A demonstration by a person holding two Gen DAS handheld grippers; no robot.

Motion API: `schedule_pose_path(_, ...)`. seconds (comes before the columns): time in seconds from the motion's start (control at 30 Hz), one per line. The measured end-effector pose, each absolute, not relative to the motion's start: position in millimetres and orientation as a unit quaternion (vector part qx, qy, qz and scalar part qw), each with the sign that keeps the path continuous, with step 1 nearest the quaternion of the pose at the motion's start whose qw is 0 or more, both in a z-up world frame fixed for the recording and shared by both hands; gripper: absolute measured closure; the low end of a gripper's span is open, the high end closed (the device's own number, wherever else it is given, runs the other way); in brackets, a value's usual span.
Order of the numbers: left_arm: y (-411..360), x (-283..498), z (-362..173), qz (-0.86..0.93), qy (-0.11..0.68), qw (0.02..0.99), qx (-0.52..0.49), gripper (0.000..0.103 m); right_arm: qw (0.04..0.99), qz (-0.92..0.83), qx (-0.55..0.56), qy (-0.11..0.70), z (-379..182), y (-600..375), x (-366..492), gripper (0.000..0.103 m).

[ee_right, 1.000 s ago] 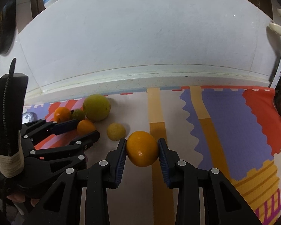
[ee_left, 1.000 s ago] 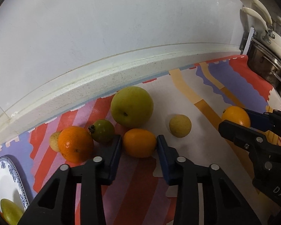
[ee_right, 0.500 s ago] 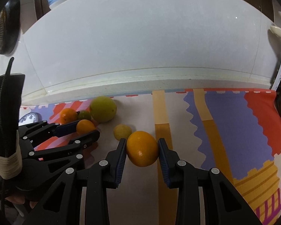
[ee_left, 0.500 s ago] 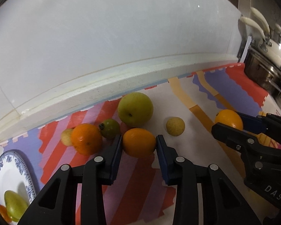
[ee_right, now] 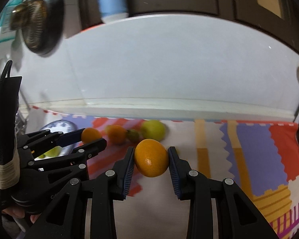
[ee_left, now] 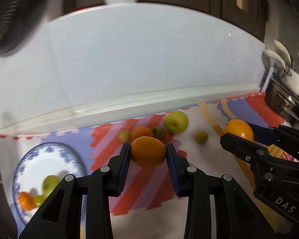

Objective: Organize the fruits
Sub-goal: 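Carry the tangerine and orange over the plate with both grippers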

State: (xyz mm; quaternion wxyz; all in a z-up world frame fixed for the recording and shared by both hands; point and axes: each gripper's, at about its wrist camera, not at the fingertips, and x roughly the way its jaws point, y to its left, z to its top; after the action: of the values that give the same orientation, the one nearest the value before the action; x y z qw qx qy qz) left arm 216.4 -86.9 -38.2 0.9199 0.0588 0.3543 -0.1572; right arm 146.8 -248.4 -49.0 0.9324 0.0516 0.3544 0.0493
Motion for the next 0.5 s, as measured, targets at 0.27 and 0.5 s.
schedule_pose_path(0.27, -22, 200, -20, -0.092, 0.34, 0.935, 0.038, 0.067, 0.927, 0.115, 0.034, 0.355, -34, -193, 159, 0.069)
schedule_pose_path(0.5, 41, 192, -20, -0.036, 0.34, 0.939, 0.028, 0.067, 0.915, 0.176, 0.015, 0.362, -31, -135, 180, 0.069)
